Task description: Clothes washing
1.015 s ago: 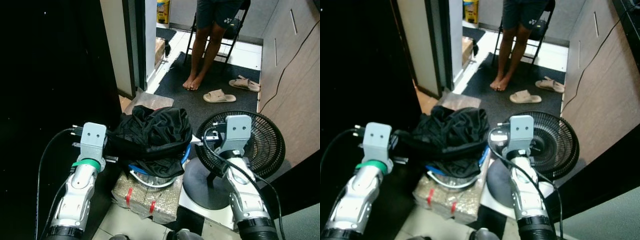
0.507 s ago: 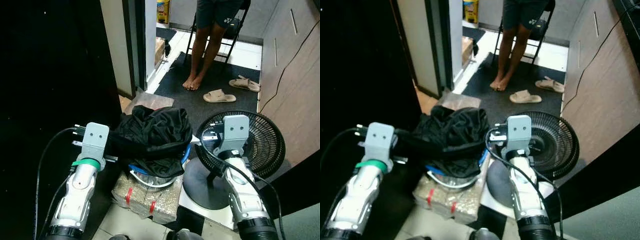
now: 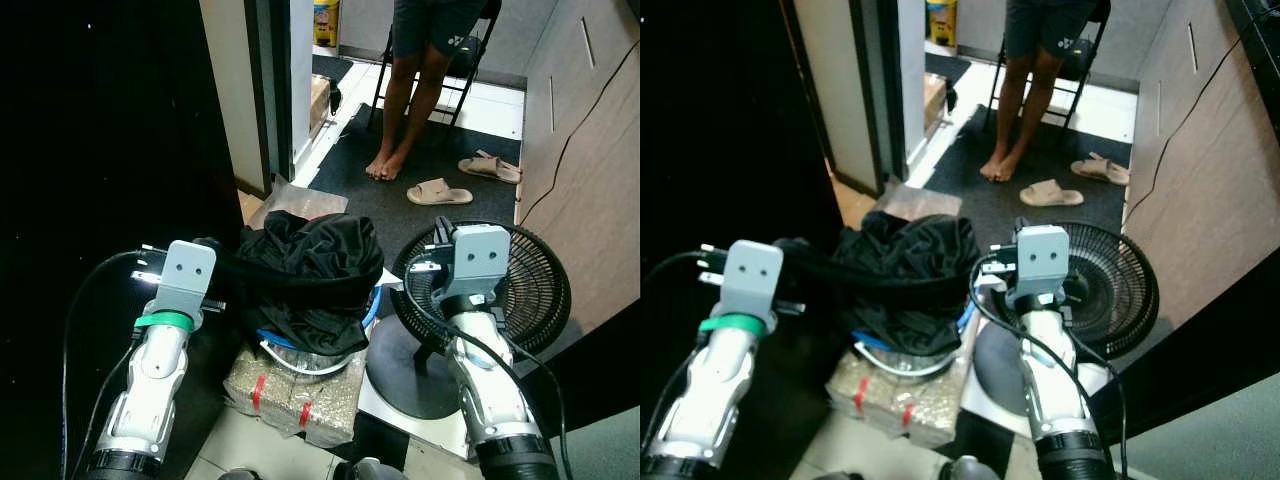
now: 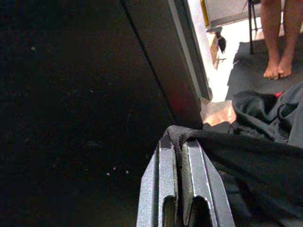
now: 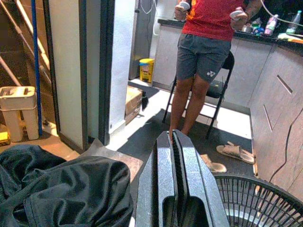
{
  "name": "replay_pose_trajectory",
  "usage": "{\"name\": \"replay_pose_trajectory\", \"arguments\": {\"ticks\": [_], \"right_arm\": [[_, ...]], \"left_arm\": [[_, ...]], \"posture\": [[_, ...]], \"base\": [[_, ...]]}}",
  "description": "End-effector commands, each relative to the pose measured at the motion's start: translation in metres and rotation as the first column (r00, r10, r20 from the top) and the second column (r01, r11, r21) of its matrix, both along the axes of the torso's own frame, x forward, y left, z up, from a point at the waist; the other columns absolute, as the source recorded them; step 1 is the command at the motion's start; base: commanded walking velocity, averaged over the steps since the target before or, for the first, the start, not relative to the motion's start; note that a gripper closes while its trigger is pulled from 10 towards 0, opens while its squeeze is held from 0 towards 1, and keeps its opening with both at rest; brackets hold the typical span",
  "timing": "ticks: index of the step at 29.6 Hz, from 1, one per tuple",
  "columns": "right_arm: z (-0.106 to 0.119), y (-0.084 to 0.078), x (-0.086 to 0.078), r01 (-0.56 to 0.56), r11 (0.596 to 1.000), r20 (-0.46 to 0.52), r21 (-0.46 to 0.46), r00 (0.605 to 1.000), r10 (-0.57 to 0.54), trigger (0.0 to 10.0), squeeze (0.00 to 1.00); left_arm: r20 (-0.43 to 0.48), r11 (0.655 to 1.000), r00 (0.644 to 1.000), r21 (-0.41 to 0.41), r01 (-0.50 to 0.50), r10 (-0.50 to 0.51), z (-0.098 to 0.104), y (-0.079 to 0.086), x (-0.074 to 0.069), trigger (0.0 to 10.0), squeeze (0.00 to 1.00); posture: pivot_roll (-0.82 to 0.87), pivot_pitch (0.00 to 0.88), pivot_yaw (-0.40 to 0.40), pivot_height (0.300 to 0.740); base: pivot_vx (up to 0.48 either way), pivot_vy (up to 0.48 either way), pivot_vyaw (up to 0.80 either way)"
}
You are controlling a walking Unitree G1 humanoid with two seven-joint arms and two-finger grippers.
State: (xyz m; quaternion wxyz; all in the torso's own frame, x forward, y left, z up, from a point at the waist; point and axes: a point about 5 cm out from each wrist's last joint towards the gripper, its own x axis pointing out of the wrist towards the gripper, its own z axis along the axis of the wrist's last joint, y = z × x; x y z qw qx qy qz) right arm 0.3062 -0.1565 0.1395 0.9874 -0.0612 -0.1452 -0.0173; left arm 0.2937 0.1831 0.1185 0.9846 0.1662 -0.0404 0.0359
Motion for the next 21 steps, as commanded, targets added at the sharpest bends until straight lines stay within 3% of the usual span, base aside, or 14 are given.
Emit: {"name": "replay_pose_trajectory", "arguments": {"ticks": [1, 4, 8, 13, 20, 21], "right_arm": [[-0.002, 0.000, -0.002, -0.003, 1.000, 0.000, 0.006, 1.000, 0.003, 10.0, 0.00], [0.005, 0.001, -0.003, -0.016, 0.998, 0.039, 0.054, 0.999, 0.014, 10.0, 0.00], [0.014, 0.005, -0.002, -0.036, 0.997, 0.085, 0.063, 0.996, 0.030, 10.0, 0.00], [0.016, 0.005, -0.002, -0.037, 0.997, 0.090, 0.068, 0.995, 0.030, 10.0, 0.00], [-0.002, 0.013, -0.001, -0.097, 0.993, -0.019, 0.064, 0.995, 0.098, 10.0, 0.00], [-0.006, 0.016, -0.001, -0.108, 0.992, -0.038, 0.069, 0.993, 0.111, 10.0, 0.00]], "left_arm": [[0.026, 1.000, 1.000, -0.012, 0.002, -0.002, 0.004, 0.001, -0.002, 10.0, 0.00], [0.102, 0.999, 0.995, -0.036, -0.003, 0.007, 0.018, -0.001, -0.001, 10.0, 0.00], [0.139, 1.000, 0.990, -0.024, 0.009, -0.006, 0.024, -0.006, 0.002, 10.0, 0.00], [0.116, 0.999, 0.993, -0.018, 0.038, -0.035, 0.019, -0.009, 0.001, 10.0, 0.00], [0.030, 0.996, 0.996, -0.026, 0.089, -0.088, 0.005, -0.014, -0.002, 10.0, 0.00], [0.006, 0.995, 0.996, -0.057, 0.088, -0.088, 0.002, -0.015, -0.002, 10.0, 0.00]], "posture": [[-0.04, 0.000, 0.048, 0.740], [-0.04, 0.000, 0.046, 0.740], [-0.04, 0.000, 0.048, 0.740], [-0.04, 0.000, 0.049, 0.740], [-0.04, 0.000, 0.048, 0.740], [-0.04, 0.000, 0.048, 0.740]], "base": [[0.000, 0.000, 0.00], [0.000, 0.000, 0.00], [0.000, 0.000, 0.00], [0.000, 0.000, 0.00], [0.000, 0.000, 0.00], [0.000, 0.000, 0.00]]}}
